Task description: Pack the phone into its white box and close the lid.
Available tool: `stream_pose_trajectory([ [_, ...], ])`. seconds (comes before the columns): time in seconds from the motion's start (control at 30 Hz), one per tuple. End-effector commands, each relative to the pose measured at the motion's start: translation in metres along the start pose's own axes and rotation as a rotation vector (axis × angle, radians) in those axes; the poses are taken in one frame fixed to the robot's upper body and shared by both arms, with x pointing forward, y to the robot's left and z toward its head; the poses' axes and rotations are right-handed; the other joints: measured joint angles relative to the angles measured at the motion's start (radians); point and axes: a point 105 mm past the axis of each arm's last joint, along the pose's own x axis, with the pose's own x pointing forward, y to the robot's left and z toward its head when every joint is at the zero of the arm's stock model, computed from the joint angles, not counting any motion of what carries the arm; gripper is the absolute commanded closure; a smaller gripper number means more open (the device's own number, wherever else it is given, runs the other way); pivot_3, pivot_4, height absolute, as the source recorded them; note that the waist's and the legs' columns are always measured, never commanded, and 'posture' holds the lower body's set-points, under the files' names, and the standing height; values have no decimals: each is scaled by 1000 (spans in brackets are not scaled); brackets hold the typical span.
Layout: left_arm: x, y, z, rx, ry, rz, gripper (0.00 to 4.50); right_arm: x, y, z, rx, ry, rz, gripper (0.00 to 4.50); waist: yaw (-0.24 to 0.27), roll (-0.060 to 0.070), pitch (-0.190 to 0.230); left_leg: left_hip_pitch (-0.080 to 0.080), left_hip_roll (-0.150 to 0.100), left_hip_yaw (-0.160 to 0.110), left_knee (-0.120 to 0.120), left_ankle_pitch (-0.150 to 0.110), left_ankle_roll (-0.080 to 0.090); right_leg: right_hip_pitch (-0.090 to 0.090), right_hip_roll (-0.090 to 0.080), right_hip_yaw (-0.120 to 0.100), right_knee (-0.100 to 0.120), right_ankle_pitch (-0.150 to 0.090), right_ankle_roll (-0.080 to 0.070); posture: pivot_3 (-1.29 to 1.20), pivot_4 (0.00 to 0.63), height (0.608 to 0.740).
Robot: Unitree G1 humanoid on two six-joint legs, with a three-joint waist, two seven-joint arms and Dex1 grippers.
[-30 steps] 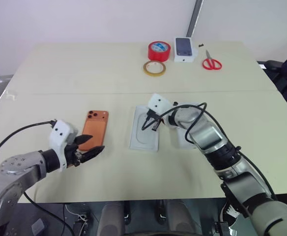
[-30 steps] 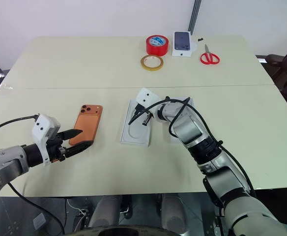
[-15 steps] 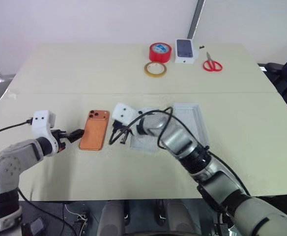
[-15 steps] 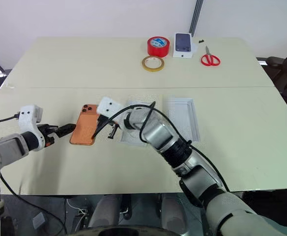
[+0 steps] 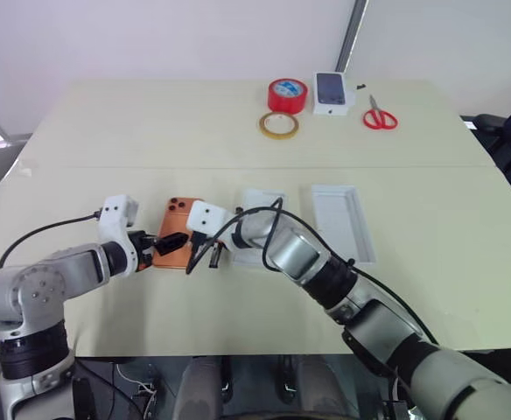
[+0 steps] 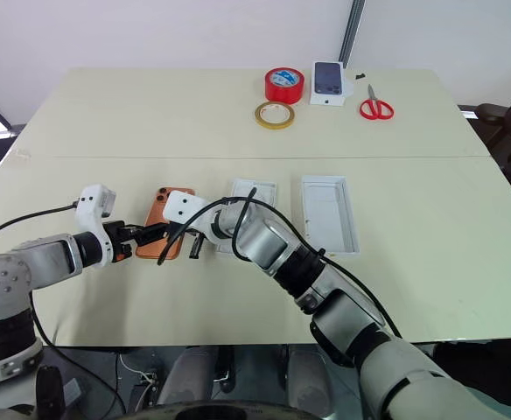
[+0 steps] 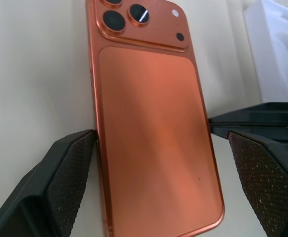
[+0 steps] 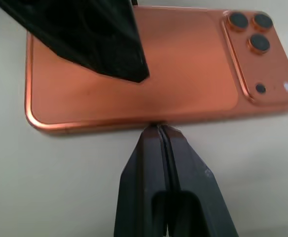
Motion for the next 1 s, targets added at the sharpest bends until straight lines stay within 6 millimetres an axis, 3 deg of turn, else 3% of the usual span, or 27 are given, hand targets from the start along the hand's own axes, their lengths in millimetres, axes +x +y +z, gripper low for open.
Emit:
stream_pose_trajectory([
  [0.03,10,-32,-24,-31,112,-163,14,-4,-2,14,-51,-42,-4,4500,0,0,0,0,0,0,0,0,0,0,0,0,0,0,0,0,150,740],
  [0.23,12,-48,-17,-90,56,-259,14,-4,2,12,-62,-48,8,4500,1,-1,-1,0,-1,-1,0,0,0,1,0,-1,0,0,0,0,150,740],
  [0.7,-2,-1,6,-227,-86,-59,14,-7,1,9,-68,-47,0,4500,-9,-1,-1,0,1,-2,0,1,3,0,1,-1,0,0,0,0,150,740],
  [1.0,-1,3,4,-320,-122,-71,14,-10,2,12,-81,-60,5,4500,-8,-2,-1,0,1,-2,0,0,1,0,1,-1,0,0,0,0,150,740],
])
